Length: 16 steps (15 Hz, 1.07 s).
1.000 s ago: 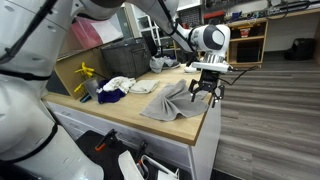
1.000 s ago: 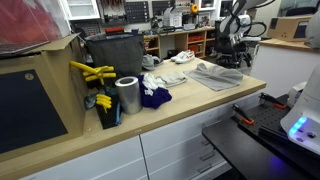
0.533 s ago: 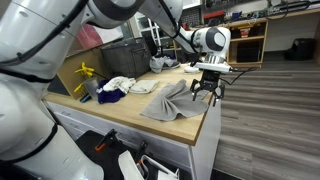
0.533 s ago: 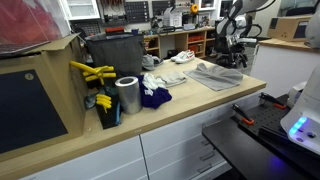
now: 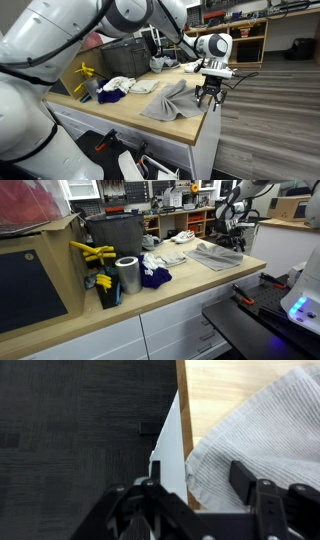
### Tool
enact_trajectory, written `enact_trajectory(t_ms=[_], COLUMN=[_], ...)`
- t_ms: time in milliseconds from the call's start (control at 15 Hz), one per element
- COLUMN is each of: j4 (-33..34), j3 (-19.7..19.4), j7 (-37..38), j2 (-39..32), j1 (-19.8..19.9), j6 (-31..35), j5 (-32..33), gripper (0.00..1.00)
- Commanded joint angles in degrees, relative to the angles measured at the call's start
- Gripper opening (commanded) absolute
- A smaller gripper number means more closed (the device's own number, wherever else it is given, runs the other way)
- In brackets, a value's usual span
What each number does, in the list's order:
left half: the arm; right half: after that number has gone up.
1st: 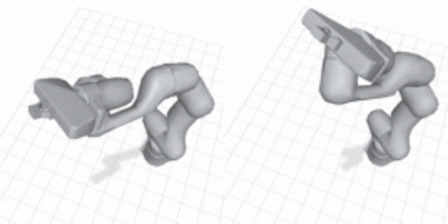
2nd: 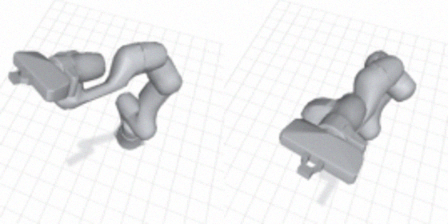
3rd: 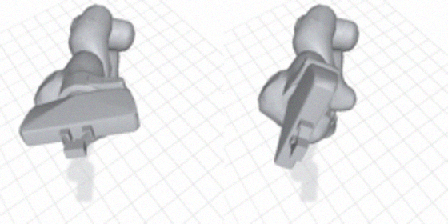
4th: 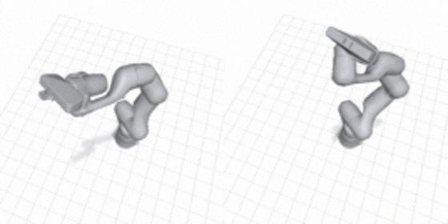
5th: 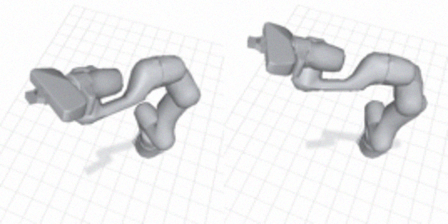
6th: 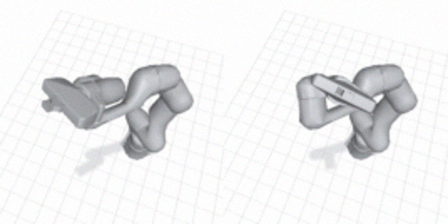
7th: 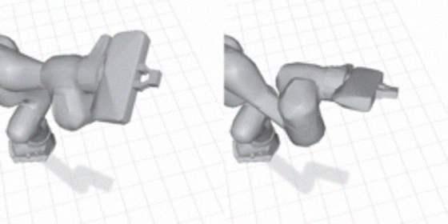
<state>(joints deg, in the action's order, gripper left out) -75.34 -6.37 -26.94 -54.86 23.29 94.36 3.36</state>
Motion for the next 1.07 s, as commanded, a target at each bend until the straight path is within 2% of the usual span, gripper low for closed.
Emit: enact_trajectory(t_ms=[0,267,400,667,1000], j4=[3.79,4.71,4.36,-1.26,-12.32], j3=[0.45,0.44,0.24,-0.65,-0.11], j7=[-0.72,-0.47,0.16,2.19,6.72], j2=[-2.06,-1.22,0.15,7.53,19.12], j1=[0.76,0.74,0.32,-2.91,-8.24], j6=[-2.78,-5.63,-7.75,-10.47,-7.93], j5=[-0.07,-0.23,0.00,3.43,7.27], gripper=[0.42,0.12,0.00,0.01,0.01])
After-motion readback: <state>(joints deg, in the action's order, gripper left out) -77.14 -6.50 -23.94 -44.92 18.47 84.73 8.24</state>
